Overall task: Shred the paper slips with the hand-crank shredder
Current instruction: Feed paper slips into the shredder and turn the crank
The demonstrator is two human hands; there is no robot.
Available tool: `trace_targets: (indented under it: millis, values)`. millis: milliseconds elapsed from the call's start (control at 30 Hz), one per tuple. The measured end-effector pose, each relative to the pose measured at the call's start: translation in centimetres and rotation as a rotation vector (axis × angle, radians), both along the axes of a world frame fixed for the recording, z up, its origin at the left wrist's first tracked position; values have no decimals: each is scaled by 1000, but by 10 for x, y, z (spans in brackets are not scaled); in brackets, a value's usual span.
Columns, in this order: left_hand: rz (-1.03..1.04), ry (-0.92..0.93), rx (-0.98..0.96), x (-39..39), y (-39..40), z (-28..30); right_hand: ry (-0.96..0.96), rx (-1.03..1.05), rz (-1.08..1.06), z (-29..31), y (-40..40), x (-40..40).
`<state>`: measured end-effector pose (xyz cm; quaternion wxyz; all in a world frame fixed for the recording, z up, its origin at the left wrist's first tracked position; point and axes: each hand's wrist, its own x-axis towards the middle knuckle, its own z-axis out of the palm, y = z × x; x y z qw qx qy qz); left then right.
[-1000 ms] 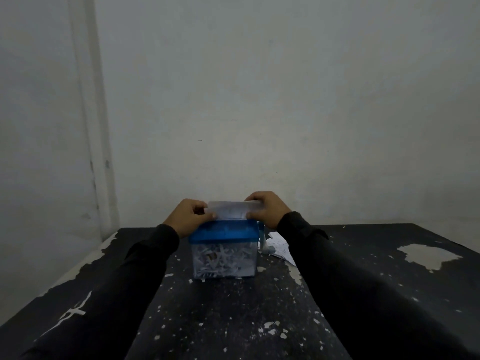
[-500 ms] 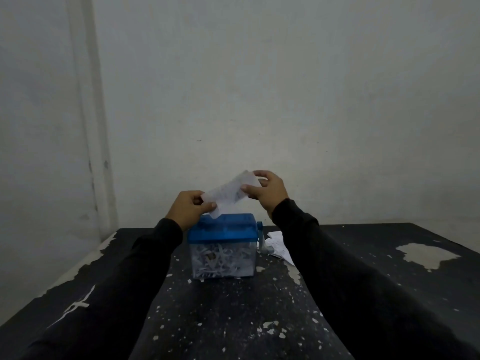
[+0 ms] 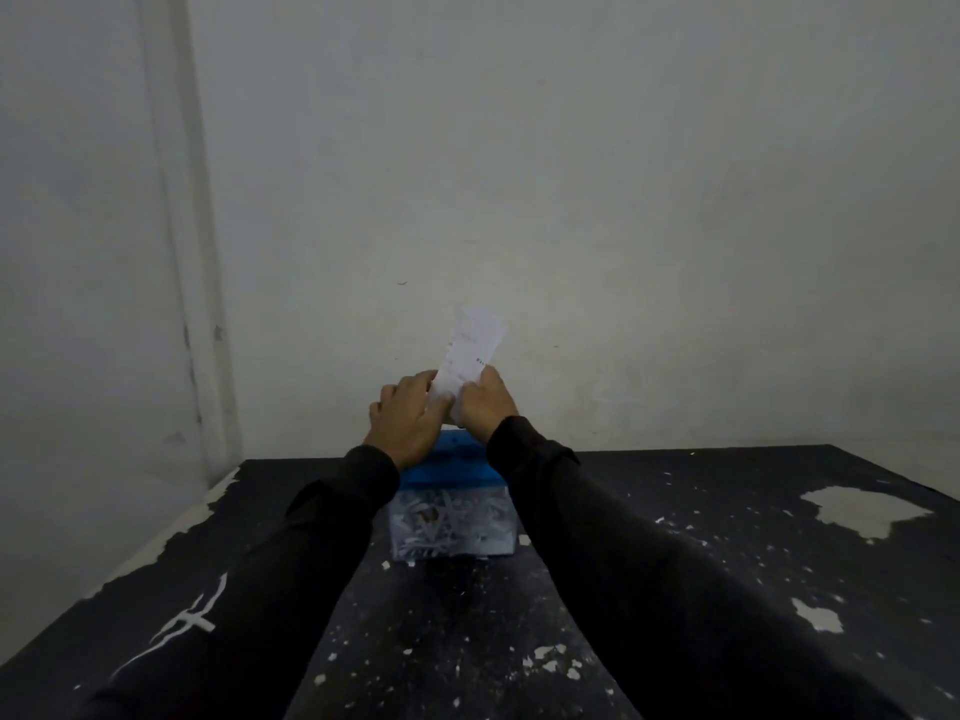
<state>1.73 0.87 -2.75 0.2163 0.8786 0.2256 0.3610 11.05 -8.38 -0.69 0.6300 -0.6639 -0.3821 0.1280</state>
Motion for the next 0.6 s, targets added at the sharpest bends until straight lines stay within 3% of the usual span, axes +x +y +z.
trace_targets:
  millis: [100, 233, 333, 600]
  values:
    - [-91, -93, -160, 1, 9, -2, -42, -33, 3, -5, 3, 4]
    - [-211, 84, -179, 1, 2, -7, -57, -52, 57, -9, 7, 2]
    - [-267, -21, -263, -2, 2, -6, -72, -43, 57, -7, 3, 5]
    - [-168, -162, -163, -14, 26, -3, -156, -82, 15, -12, 10, 20]
